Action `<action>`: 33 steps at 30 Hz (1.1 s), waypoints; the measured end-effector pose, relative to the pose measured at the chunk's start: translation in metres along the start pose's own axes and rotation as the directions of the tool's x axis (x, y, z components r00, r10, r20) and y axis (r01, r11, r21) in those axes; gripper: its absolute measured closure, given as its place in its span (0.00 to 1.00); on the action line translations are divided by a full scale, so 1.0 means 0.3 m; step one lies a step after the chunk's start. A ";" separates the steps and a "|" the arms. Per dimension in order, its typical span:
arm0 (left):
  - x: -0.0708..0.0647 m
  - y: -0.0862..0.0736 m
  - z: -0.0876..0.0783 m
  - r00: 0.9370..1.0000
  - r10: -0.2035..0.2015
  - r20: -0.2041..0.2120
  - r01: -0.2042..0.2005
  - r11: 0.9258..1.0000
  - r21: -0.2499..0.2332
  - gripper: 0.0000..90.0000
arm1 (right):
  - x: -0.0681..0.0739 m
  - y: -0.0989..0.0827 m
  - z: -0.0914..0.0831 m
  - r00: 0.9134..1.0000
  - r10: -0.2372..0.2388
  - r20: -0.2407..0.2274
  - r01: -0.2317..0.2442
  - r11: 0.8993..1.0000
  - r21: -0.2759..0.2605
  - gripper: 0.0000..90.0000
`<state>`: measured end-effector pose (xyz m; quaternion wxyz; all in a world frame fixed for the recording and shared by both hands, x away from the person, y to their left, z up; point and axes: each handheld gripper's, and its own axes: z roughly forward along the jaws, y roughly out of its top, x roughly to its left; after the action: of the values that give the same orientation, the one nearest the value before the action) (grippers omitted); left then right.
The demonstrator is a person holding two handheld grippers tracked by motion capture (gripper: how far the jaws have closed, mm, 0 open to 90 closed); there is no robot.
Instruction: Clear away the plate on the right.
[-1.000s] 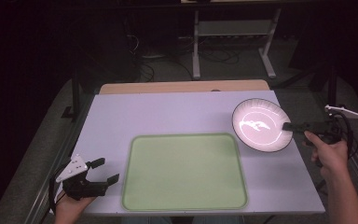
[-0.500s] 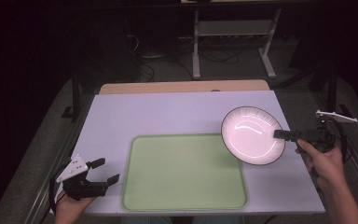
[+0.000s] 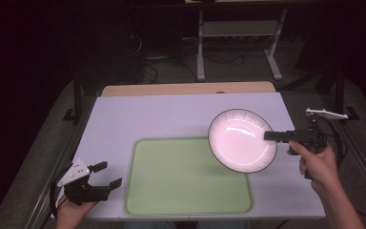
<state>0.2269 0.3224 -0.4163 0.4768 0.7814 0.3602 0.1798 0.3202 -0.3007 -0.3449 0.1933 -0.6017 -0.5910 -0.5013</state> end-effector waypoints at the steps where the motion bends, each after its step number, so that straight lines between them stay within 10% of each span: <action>1: 0.000 0.000 0.000 1.000 0.000 0.000 0.000 1.000 0.000 0.18 | 0.011 0.000 0.011 1.000 -0.006 -0.001 0.006 1.000 0.005 0.90; 14: 0.001 0.001 -0.003 1.000 0.001 0.001 -0.001 1.000 -0.003 0.18 | 0.116 0.014 0.157 0.998 -0.051 -0.028 0.053 0.997 0.064 0.90; 33: 0.003 -0.001 -0.004 1.000 -0.004 0.000 0.004 1.000 -0.007 0.18 | 0.121 0.001 0.334 0.998 -0.050 -0.039 0.054 0.992 0.112 0.90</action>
<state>0.2267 0.3239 -0.4162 0.4798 0.7790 0.3613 0.1802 0.3507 -0.1994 -0.3569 0.2244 -0.5649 -0.6305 -0.4827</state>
